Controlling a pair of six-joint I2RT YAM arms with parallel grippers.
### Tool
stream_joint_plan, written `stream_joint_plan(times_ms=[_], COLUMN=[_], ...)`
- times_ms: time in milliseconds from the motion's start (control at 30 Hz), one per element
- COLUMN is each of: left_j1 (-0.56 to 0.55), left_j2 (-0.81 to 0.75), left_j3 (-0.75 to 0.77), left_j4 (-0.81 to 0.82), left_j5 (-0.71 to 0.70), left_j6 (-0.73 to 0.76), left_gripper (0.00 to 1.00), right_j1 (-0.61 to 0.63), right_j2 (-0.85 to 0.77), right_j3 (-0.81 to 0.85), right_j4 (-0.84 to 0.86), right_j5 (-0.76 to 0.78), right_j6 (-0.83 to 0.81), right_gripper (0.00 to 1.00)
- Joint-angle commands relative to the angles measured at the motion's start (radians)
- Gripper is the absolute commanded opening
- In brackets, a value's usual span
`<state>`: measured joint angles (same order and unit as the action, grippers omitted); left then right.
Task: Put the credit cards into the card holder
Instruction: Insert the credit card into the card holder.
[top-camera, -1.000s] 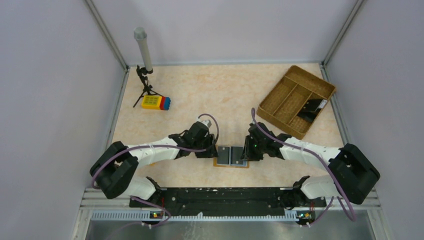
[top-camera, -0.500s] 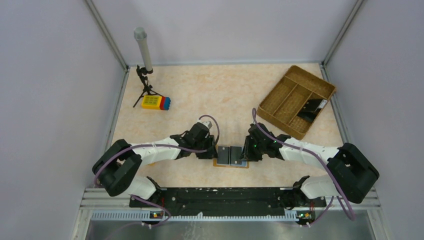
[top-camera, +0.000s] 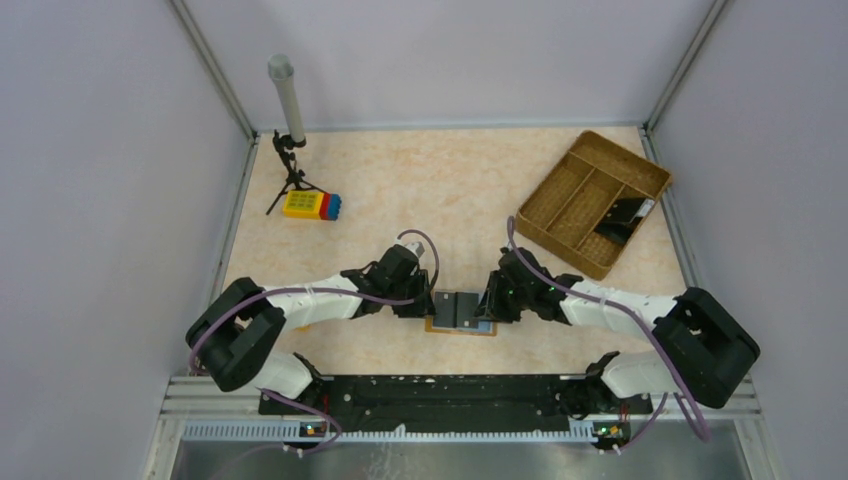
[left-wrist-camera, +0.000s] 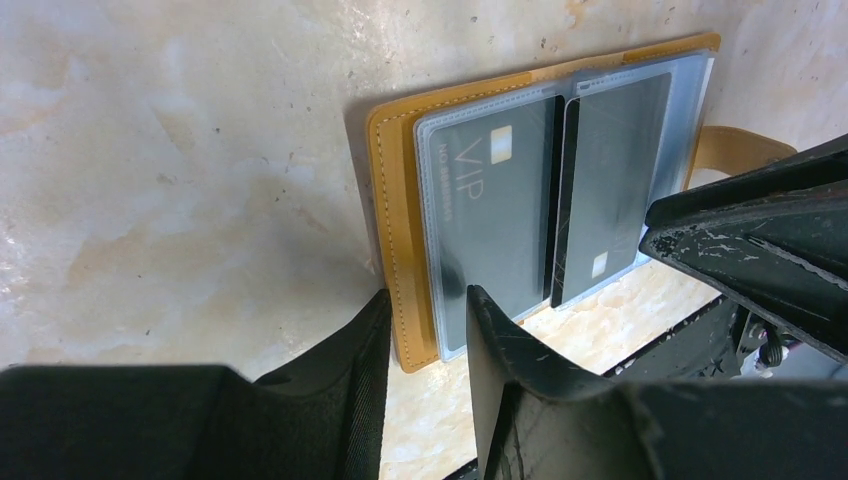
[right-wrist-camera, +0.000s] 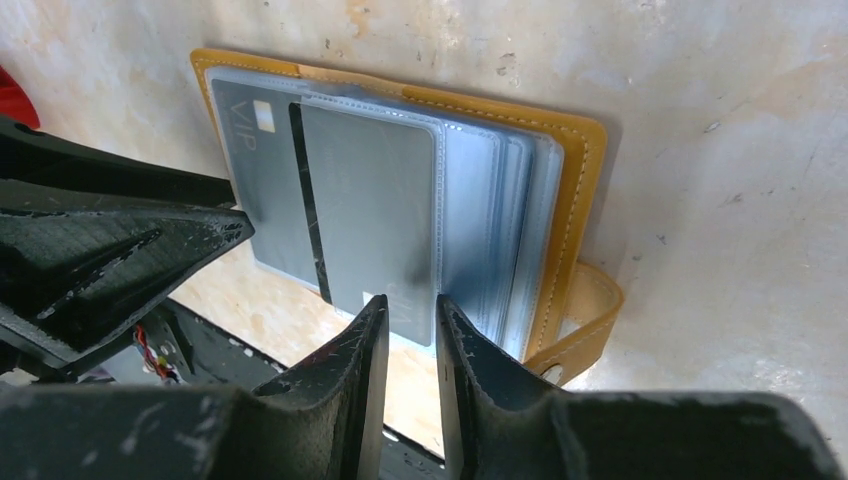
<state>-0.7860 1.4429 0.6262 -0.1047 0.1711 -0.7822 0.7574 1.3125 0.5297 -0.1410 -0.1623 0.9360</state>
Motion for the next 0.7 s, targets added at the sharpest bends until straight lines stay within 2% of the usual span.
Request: stream_joint_plan(times_ms=[0, 300, 500, 667], left_j1=[0.002, 0.001, 0.001, 0.002], left_j2=[0.015, 0.018, 0.018, 0.021], left_j3=[-0.011, -0.008, -0.01, -0.009], left_j4=[0.033, 0.036, 0.036, 0.036], left_j5=[0.011, 0.016, 0.014, 0.014], left_j6=[0.001, 0.002, 0.001, 0.001], left_gripper=[0.35, 0.34, 0.34, 0.34], right_j1=[0.011, 0.012, 0.011, 0.01], right_j2=[-0.05, -0.076, -0.088, -0.089], right_j3=[-0.009, -0.002, 0.05, 0.042], right_j4=[0.055, 0.073, -0.166, -0.192], right_j5=[-0.005, -0.011, 0.155, 0.193], right_j6=[0.012, 0.006, -0.009, -0.001], right_gripper=[0.24, 0.23, 0.25, 0.25])
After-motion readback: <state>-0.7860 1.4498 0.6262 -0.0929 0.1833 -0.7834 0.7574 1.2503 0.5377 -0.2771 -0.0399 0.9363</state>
